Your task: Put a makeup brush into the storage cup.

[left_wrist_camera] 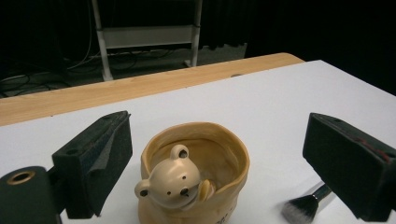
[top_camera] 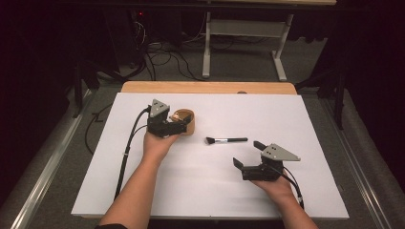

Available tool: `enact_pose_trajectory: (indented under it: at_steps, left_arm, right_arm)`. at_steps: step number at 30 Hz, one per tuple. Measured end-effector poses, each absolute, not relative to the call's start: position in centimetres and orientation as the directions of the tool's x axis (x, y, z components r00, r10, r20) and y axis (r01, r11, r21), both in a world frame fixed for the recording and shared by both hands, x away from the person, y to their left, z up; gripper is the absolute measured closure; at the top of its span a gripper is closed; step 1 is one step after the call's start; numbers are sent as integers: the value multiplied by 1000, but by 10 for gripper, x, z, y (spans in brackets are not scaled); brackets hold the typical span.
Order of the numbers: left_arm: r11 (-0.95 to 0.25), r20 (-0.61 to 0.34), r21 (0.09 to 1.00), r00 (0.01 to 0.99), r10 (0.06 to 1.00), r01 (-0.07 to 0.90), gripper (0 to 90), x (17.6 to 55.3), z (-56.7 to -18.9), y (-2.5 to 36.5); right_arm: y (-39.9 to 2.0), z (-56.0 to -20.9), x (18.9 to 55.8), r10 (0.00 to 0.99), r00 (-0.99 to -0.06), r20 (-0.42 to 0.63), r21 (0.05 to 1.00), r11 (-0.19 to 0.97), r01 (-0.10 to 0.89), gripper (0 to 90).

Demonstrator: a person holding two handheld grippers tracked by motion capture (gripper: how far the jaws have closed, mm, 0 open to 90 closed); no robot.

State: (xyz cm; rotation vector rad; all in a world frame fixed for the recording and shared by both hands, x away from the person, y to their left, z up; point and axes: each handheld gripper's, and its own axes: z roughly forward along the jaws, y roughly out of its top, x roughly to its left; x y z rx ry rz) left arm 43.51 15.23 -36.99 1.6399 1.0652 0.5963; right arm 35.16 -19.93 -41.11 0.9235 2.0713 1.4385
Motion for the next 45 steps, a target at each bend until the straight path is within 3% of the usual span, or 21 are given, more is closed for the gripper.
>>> enact_pose_trajectory:
  at_steps: [15, 30, 45]
  left_arm:
    - [-49, -138, 936, 492, 860, 348, 4, 419, -375, 158]
    - [-19, -163, 936, 481, 862, 352, 23, 400, -375, 173]
    - [-61, -138, 932, 503, 853, 358, 5, 380, -386, 175]
  right_arm:
    - [-198, -411, 351, 740, -673, 1, 936, 236, 261, 24]
    - [-197, -412, 351, 742, -671, 3, 933, 239, 268, 24]
    - [-198, -412, 351, 743, -669, 2, 933, 238, 268, 24]
